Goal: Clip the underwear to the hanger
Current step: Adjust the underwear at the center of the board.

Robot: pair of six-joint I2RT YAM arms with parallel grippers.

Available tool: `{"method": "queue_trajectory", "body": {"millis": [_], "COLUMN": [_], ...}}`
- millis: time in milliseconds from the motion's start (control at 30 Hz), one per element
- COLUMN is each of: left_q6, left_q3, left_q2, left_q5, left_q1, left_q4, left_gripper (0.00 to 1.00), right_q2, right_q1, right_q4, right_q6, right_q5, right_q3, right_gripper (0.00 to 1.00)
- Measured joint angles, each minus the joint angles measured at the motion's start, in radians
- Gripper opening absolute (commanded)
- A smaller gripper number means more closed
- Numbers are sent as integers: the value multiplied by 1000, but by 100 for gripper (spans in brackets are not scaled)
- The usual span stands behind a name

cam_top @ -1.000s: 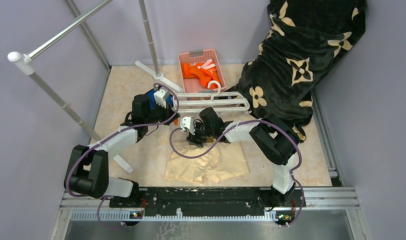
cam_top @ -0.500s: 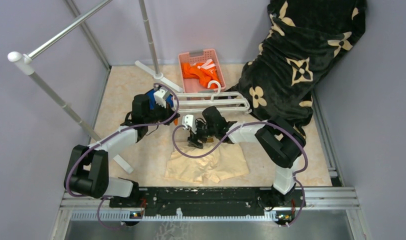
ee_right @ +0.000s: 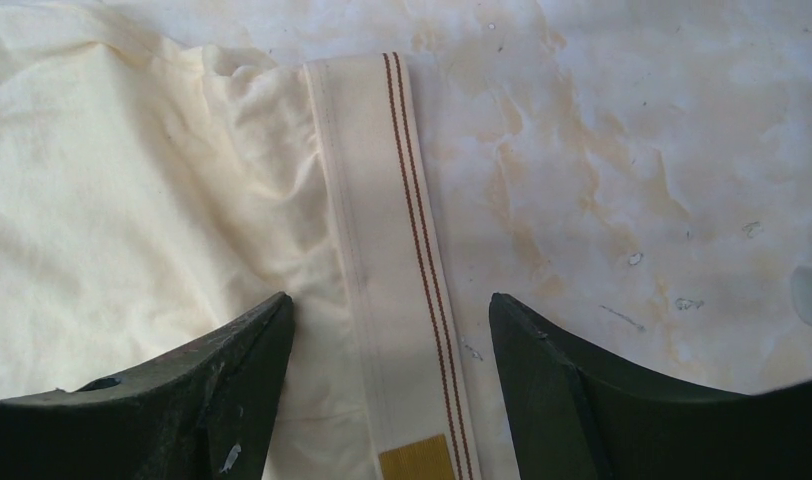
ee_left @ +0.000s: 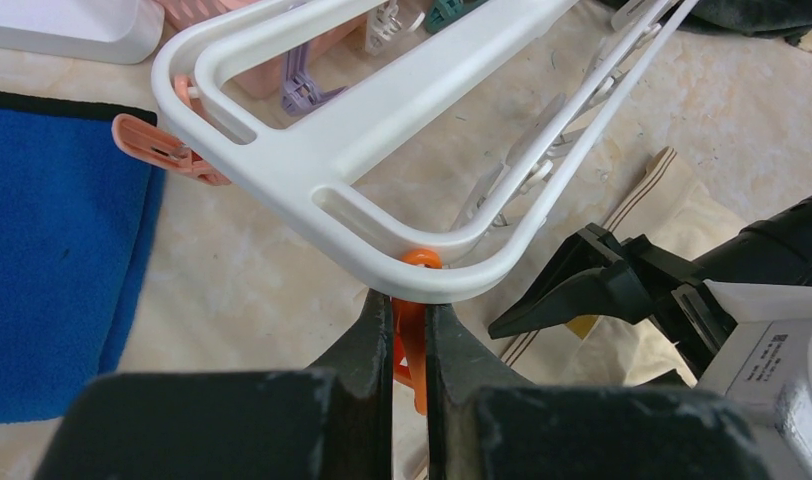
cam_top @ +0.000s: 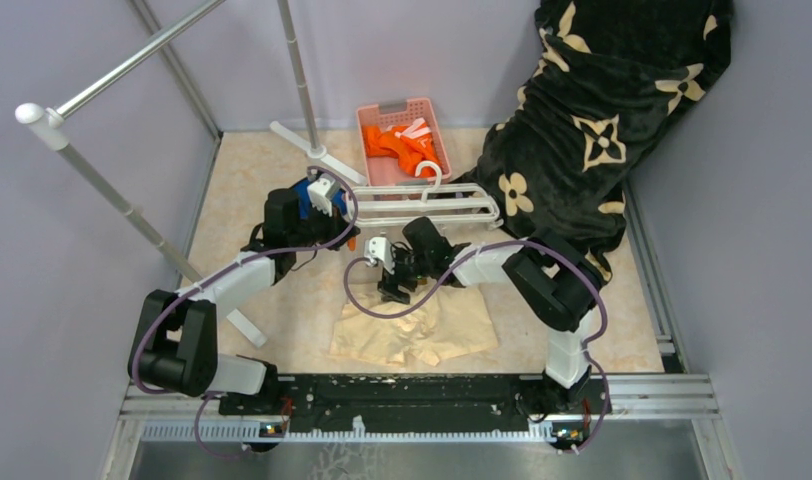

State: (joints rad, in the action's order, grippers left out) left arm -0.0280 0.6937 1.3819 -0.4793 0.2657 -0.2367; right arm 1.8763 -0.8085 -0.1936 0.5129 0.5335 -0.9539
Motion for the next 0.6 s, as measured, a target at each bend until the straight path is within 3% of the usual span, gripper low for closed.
{"method": "queue_trajectory", "body": {"millis": [167,333,433,600], "left_q6": [0,0,0,0], "left_q3": [10,11,11,11], "left_q2": [0,0,1,2], "left_q5": [0,0,-1,-1], "left_q1": [0,0,0,0], "left_q4": [12,13,13,13], "left_gripper": [0,0,0,0], "right_q2": [0,2,12,51], "right_q1": [-1,-1,0,16], "right_q4": [32,60,82,138], "right_q6": [46,73,71,63], "right_q5": [-6,-6,7,28], "right_q3": [-14,-26,-43,-109], "right_gripper": [62,47,47,62]}}
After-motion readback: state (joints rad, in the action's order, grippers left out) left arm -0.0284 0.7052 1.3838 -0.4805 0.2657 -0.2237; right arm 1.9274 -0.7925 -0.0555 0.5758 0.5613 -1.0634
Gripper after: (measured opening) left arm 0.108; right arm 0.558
